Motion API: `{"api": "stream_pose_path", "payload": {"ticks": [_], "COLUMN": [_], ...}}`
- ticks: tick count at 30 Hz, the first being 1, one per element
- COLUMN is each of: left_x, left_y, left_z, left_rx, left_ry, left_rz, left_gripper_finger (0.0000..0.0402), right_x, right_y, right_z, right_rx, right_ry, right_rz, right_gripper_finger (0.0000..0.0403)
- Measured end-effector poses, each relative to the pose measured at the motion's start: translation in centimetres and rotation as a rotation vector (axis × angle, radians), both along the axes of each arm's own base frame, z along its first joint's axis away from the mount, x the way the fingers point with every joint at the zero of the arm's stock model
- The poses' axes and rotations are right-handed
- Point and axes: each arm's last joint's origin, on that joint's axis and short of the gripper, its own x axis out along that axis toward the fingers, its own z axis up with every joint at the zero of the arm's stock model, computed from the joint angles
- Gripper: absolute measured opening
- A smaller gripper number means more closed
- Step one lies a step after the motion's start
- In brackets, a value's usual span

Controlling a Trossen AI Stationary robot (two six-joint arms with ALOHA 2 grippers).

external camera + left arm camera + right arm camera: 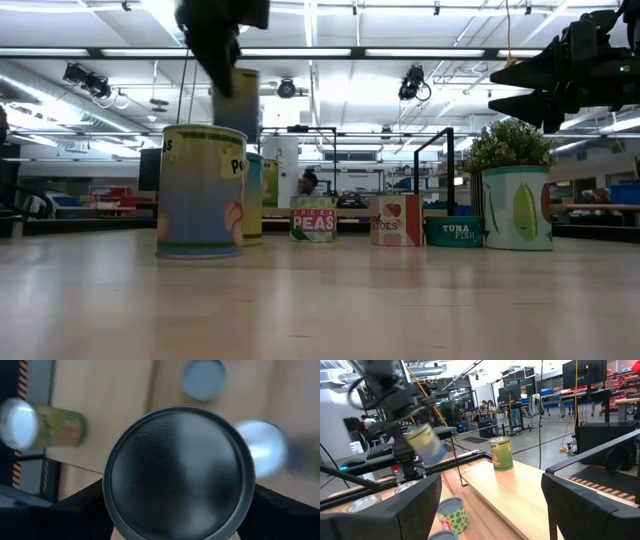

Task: Pick and place cans onto a shelf
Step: Put the canned peas on the shelf

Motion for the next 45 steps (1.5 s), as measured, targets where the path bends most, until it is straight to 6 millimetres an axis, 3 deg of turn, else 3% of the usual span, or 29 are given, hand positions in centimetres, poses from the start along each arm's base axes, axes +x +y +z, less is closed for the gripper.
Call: {"api": "stream_pose_path", "payload": {"ticks": [7,14,27,45], "left_x": [0.5,0.8,2.2,1.1], "left_y": [6.2,10.5,13.6,15.5], "left_z": [0.3,-0.7,-5.7,-6.0], "left_rx": [0.021,-0.067,-0.207,-0.295], "left_ry": [-0.134,-0.207,-0.077,-0.123], "left_rz": [0.085,0.129,0.217,0.375], "left_gripper_finger": [0.0314,0.0314,0.0315,0.0318], "right_x": [0.0,0.0,0.0,0.0], "right_y": [0.0,0.0,0.0,0.0], "right_z": [0.0,0.0,0.0,0.0], "right_rx": [0.000,0.000,0.000,0.000], "right_ry": [0.000,-0.001,-0.001,-0.001], "right_rz": [0.000,0.000,0.000,0.000], "right_gripper_finger": [0.0349,0.0349,0.0349,0.0349]}}
